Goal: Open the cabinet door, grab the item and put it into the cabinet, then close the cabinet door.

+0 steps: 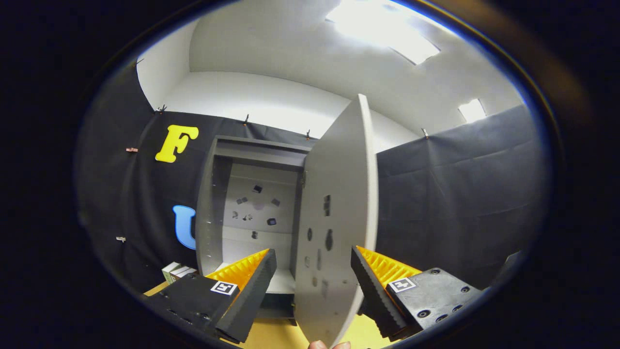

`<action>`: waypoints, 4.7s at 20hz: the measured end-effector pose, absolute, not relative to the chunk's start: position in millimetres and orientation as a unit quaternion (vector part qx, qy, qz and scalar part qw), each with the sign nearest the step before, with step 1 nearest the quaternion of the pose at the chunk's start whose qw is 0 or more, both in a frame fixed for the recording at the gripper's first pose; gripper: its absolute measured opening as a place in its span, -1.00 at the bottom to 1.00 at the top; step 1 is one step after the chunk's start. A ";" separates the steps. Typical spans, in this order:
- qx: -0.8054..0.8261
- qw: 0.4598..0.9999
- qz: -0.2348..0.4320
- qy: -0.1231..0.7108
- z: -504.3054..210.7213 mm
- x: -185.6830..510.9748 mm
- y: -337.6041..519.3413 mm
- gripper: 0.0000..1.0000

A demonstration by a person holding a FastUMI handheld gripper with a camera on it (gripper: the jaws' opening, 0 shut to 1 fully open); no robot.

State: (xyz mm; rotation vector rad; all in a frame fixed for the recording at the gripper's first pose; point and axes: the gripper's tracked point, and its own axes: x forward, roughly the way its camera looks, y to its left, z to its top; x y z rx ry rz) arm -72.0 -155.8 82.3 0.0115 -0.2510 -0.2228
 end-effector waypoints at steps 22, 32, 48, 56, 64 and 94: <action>0.018 0.971 -0.237 0.012 -69.2 -24.7 -396.1 0.95; 0.044 0.982 -0.184 0.029 -81.2 -9.3 -351.5 0.95; 0.044 0.985 -0.160 0.046 -84.2 -12.8 -297.4 0.91; 0.077 0.991 -0.098 0.051 -84.0 -13.3 -223.4 0.91; 0.082 0.995 -0.023 0.056 -81.1 11.6 -139.1 0.91; 0.082 0.994 0.038 0.054 -62.2 22.5 -46.5 0.92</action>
